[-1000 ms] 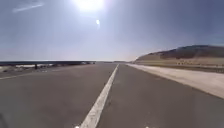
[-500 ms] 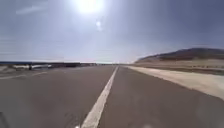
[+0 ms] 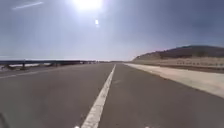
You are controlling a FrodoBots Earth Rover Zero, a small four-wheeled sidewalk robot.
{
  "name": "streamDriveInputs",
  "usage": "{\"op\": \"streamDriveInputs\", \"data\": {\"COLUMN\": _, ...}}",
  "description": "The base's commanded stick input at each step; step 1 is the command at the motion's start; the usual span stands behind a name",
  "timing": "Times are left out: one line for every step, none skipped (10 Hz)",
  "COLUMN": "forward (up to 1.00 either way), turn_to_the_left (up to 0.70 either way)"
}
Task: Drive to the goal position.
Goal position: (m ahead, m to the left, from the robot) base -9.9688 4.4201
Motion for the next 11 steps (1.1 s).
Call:
{"op": "streamDriveInputs", "data": {"forward": 1.0, "turn_to_the_left": 0.0}}
{"op": "streamDriveInputs", "data": {"forward": 1.0, "turn_to_the_left": 0.0}}
{"op": "streamDriveInputs", "data": {"forward": 1.0, "turn_to_the_left": 0.0}}
{"op": "streamDriveInputs", "data": {"forward": 1.0, "turn_to_the_left": 0.0}}
{"op": "streamDriveInputs", "data": {"forward": 1.0, "turn_to_the_left": 0.0}}
{"op": "streamDriveInputs", "data": {"forward": 1.0, "turn_to_the_left": 0.0}}
{"op": "streamDriveInputs", "data": {"forward": 1.0, "turn_to_the_left": 0.0}}
{"op": "streamDriveInputs", "data": {"forward": 1.0, "turn_to_the_left": 0.0}}
{"op": "streamDriveInputs", "data": {"forward": 1.0, "turn_to_the_left": 0.0}}
{"op": "streamDriveInputs", "data": {"forward": 1.0, "turn_to_the_left": 0.0}}
{"op": "streamDriveInputs", "data": {"forward": 1.0, "turn_to_the_left": 0.0}}
